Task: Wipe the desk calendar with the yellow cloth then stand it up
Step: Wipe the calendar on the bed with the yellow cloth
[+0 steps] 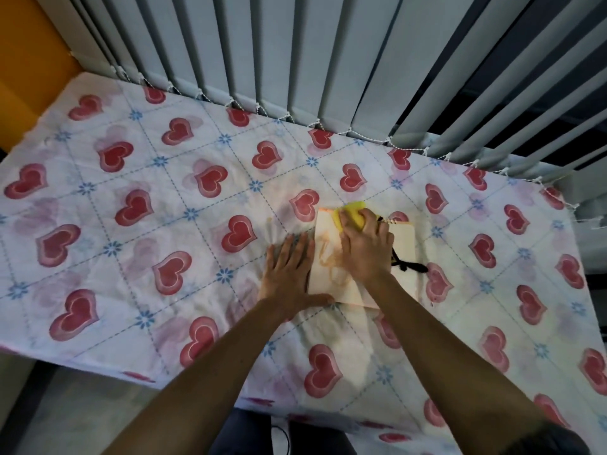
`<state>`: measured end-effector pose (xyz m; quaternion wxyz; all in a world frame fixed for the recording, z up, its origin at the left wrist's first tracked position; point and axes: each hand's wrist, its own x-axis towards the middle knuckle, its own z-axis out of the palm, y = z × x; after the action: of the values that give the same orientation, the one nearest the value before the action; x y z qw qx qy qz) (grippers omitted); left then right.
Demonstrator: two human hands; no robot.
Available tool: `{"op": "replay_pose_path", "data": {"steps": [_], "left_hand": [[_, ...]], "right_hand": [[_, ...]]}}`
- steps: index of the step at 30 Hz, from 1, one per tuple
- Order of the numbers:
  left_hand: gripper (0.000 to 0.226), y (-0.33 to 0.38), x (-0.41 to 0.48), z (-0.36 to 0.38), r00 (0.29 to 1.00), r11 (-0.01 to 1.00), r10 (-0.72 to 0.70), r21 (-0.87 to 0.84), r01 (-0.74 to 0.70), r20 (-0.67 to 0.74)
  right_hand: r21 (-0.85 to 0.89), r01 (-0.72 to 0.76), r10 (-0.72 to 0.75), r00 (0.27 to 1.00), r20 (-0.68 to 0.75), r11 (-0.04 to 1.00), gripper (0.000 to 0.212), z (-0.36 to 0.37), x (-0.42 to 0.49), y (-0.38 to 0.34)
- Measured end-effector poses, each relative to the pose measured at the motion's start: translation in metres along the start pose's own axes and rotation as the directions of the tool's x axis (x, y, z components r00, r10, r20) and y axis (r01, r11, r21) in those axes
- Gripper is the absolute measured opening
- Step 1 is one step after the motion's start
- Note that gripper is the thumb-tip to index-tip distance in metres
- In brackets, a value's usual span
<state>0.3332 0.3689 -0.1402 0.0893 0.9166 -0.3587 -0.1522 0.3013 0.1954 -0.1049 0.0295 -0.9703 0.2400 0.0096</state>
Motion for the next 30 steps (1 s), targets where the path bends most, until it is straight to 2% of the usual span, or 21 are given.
{"op": "replay_pose_path", "data": {"steps": [2, 4, 7, 9, 12, 14, 15, 18, 22, 23, 24, 26, 28, 30], "left_hand": [[0.125, 0.002, -0.001, -0.001, 1.000, 1.000, -0.009, -0.003, 0.009, -0.002], [0.126, 0.003, -0.002, -0.003, 1.000, 1.000, -0.006, -0.008, 0.006, 0.003], [0.128, 0.002, -0.001, -0.004, 1.000, 1.000, 0.000, -0.018, 0.000, 0.006], [0.127, 0.002, 0.000, -0.004, 1.000, 1.000, 0.001, -0.008, -0.001, 0.010], [0.125, 0.001, 0.000, -0.003, 1.000, 1.000, -0.005, 0.000, 0.005, 0.010], [0.124, 0.002, -0.001, -0.004, 1.000, 1.000, -0.007, 0.003, 0.007, 0.011], [0.125, 0.002, -0.001, -0.005, 1.000, 1.000, -0.004, 0.003, 0.004, 0.020], [0.126, 0.003, -0.002, -0.007, 1.000, 1.000, -0.001, 0.011, 0.000, 0.028], [0.126, 0.003, 0.000, -0.008, 0.998, 1.000, -0.004, 0.004, 0.004, 0.059], [0.126, 0.003, 0.000, -0.009, 0.998, 1.000, -0.007, 0.000, 0.007, 0.067], [0.126, 0.003, -0.001, -0.009, 0.997, 1.000, -0.008, -0.002, 0.008, 0.075], [0.126, 0.005, -0.001, -0.010, 0.996, 1.000, -0.007, 0.010, 0.006, 0.087], [0.133, 0.007, 0.002, -0.015, 0.996, 1.000, -0.019, 0.017, 0.017, 0.082], [0.142, 0.006, 0.012, -0.026, 0.996, 0.998, 0.003, 0.057, -0.008, 0.084]], "right_hand": [[-0.042, 0.160, -0.159, 0.987, 0.016, 0.986, 0.050, 0.001, -0.008, -0.004], [-0.053, 0.330, -0.330, 0.944, -0.001, 0.943, 0.050, 0.001, -0.027, 0.009], [-0.037, 0.436, -0.437, 0.898, -0.045, 0.899, 0.051, 0.000, -0.032, 0.037], [-0.065, 0.358, -0.361, 0.932, -0.038, 0.931, 0.050, -0.002, -0.014, 0.037], [-0.038, 0.148, -0.149, 0.988, -0.033, 0.988, 0.050, 0.000, 0.012, 0.012], [-0.030, 0.120, -0.121, 0.992, -0.026, 0.992, 0.052, 0.001, 0.009, -0.005], [-0.027, 0.154, -0.154, 0.988, -0.019, 0.988, 0.051, 0.002, 0.000, -0.007], [-0.051, 0.378, -0.380, 0.925, -0.028, 0.924, 0.046, 0.004, -0.036, 0.012], [-0.116, 0.620, -0.626, 0.780, -0.023, 0.776, 0.044, -0.001, -0.052, 0.066], [-0.132, 0.619, -0.624, 0.781, 0.002, 0.774, 0.043, -0.005, -0.046, 0.073], [-0.124, 0.564, -0.566, 0.824, 0.017, 0.816, 0.043, -0.007, -0.038, 0.074], [-0.049, 0.309, -0.310, 0.951, -0.010, 0.950, 0.046, -0.009, -0.023, 0.058], [0.016, 0.086, -0.086, 0.996, -0.014, 0.996, 0.048, -0.005, -0.019, 0.031], [-0.013, 0.112, -0.112, 0.993, -0.023, 0.994, 0.047, -0.005, -0.026, 0.010]]}}
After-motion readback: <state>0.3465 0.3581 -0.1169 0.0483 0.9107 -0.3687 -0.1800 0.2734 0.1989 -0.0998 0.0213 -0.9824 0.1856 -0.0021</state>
